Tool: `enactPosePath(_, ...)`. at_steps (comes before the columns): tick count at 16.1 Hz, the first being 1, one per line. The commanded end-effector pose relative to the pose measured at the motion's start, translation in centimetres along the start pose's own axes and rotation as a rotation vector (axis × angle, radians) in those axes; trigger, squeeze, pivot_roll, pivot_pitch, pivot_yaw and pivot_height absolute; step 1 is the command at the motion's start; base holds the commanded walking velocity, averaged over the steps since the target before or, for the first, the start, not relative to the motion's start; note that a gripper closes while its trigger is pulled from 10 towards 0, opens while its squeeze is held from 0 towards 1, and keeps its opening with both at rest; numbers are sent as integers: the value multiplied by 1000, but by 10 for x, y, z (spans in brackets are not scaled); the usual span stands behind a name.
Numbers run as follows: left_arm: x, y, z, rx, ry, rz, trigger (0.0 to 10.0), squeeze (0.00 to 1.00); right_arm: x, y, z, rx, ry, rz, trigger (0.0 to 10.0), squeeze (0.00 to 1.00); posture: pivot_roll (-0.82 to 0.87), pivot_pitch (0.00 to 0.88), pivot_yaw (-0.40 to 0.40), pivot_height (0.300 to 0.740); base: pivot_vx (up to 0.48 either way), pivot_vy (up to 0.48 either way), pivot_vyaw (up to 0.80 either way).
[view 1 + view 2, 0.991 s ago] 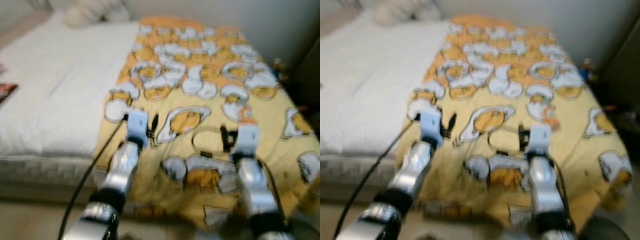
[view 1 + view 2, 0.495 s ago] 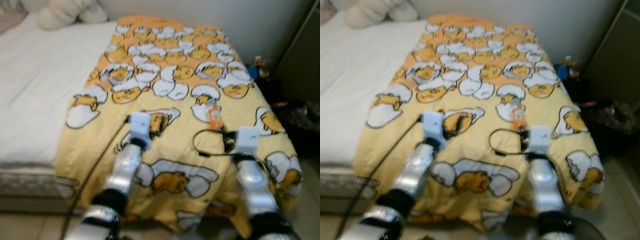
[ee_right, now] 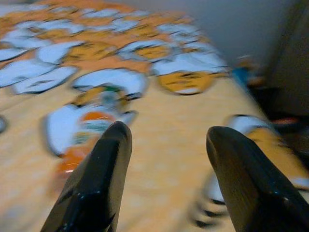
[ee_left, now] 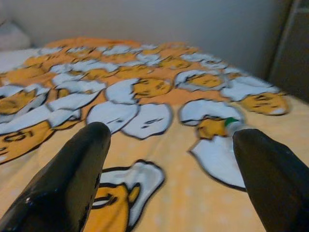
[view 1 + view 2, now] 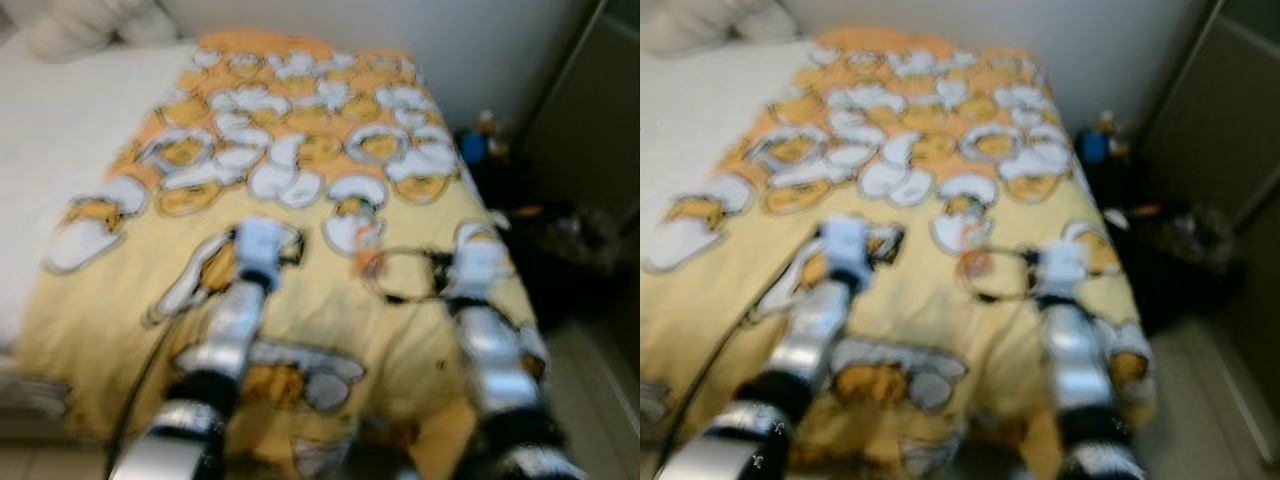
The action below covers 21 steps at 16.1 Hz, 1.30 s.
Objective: Clean up the room
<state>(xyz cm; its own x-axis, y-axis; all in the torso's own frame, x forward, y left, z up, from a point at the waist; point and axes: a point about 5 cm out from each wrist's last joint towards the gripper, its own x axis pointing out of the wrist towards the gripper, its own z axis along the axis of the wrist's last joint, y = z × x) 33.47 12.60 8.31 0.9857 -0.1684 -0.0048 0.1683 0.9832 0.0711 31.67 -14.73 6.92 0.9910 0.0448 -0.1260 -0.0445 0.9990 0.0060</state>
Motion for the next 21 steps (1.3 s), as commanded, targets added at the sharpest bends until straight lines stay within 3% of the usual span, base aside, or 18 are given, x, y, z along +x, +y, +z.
enactPosePath(1, 3, -6, 9, 15, -34, -43, 10000, 0, 3, -11, 1, 9, 23, -29, 10000, 0, 28, 0, -30, 740, 0, 0, 0)
enactPosePath(5, -7, 1, 12, 31, -65, -62, 10000, 0, 9, -10, 6, 0, 30, -18, 10000, 0, 78, 0, -44, 740, 347, 0, 0)
enactPosePath(9, -12, 3, 16, 57, -83, -40, 10000, 0, 22, 6, 24, 6, 54, 1, 10000, 0, 87, 0, -49, 740, 461, 0, 0)
enactPosePath(13, -12, 5, 28, 95, -126, -27, 10000, 0, 46, 28, 48, 78, 167, 34, 10000, 0, 105, 0, -50, 740, 459, 0, 0)
enactPosePath(14, -13, 8, 35, 132, -153, 0, 10000, 0, 53, 37, 58, 164, 200, 41, 10000, 0, 120, 0, -55, 740, 458, 0, 0)
enactPosePath(15, -13, 8, 37, 150, -151, -9, 10000, 0, 57, 42, 62, 180, 245, 46, 10000, 0, 128, 0, -58, 740, 0, 0, 0)
enactPosePath(16, -15, 8, 43, 145, -158, -38, 10000, 0, 58, 53, 61, 255, 355, 80, 10000, 0, 135, 0, -64, 740, 0, 0, 0)
enactPosePath(21, -15, 8, 43, 145, -158, -38, 10000, 0, 58, 53, 61, 255, 355, 80, 10000, 0, 135, 0, -64, 740, 0, 0, 0)
